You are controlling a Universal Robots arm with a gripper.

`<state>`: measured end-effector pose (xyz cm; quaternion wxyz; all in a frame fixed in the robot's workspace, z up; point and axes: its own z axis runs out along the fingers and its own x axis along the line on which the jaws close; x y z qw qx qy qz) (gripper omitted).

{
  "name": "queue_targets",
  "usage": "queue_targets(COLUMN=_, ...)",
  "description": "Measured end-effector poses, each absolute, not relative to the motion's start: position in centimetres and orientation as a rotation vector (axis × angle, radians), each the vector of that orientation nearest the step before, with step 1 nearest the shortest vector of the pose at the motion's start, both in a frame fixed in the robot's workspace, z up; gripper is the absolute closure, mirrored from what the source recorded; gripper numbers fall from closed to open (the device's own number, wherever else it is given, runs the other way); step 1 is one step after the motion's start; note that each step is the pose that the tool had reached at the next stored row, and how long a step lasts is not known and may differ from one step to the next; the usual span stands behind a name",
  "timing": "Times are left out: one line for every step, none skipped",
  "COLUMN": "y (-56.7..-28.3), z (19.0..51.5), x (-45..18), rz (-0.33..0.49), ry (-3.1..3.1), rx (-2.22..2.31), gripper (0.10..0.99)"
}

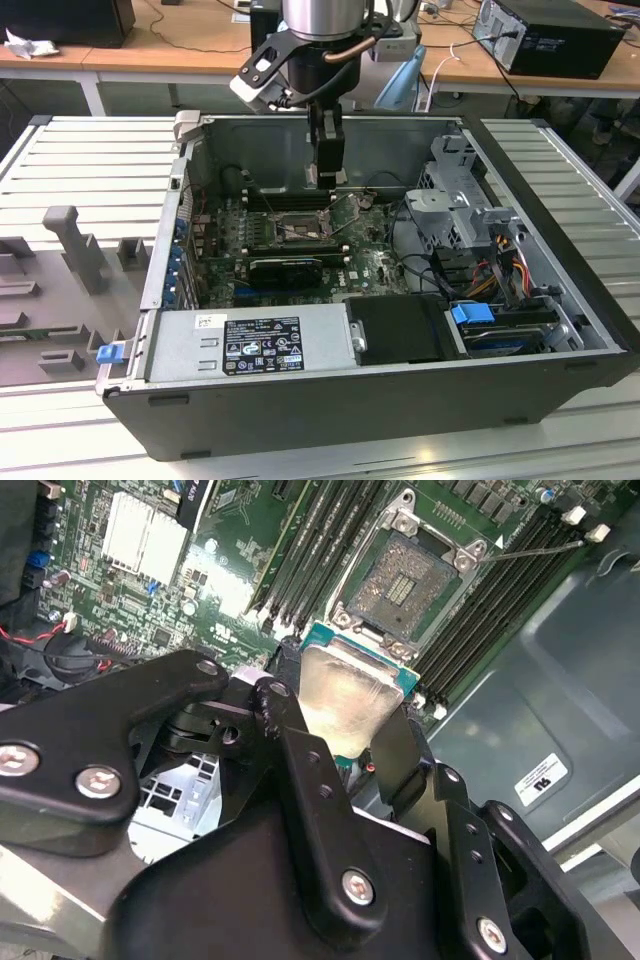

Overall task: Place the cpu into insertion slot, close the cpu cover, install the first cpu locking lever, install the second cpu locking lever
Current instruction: 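Place the cpu into insertion slot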

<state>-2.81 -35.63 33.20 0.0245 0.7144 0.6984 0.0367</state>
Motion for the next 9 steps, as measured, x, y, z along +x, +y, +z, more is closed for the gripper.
queue_targets(y=-35.63, z=33.16, x=-2.81, rz=0.114, ry=2.161, rx=2.21, gripper=0.561)
queue_targets(y=-35.64, z=33.04, x=-2.81, rz=0.114, ry=2.16, rx=2.21, gripper=0.561)
queue_targets(y=-35.64, z=32.88, x=-2.81, rz=0.114, ry=2.16, rx=2.21, gripper=0.561)
queue_targets(y=-35.64, z=32.81, x=-2.81, rz=0.114, ry=2.16, rx=2.21, gripper=0.561)
queue_targets(y=-35.64, z=32.7, x=-2.81, rz=0.114, ry=2.16, rx=2.21, gripper=0.561)
queue_targets(y=-35.64, z=32.62, x=-2.81, rz=0.114, ry=2.161, rx=2.21, gripper=0.561)
queue_targets(y=-35.64, z=32.53, x=-2.82, rz=0.116, ry=2.161, rx=2.211, gripper=0.561)
queue_targets(y=-35.64, z=32.48, x=-2.82, rz=0.116, ry=2.162, rx=2.211, gripper=0.561)
queue_targets(y=-35.64, z=32.41, x=-2.82, rz=0.117, ry=2.162, rx=2.211, gripper=0.561)
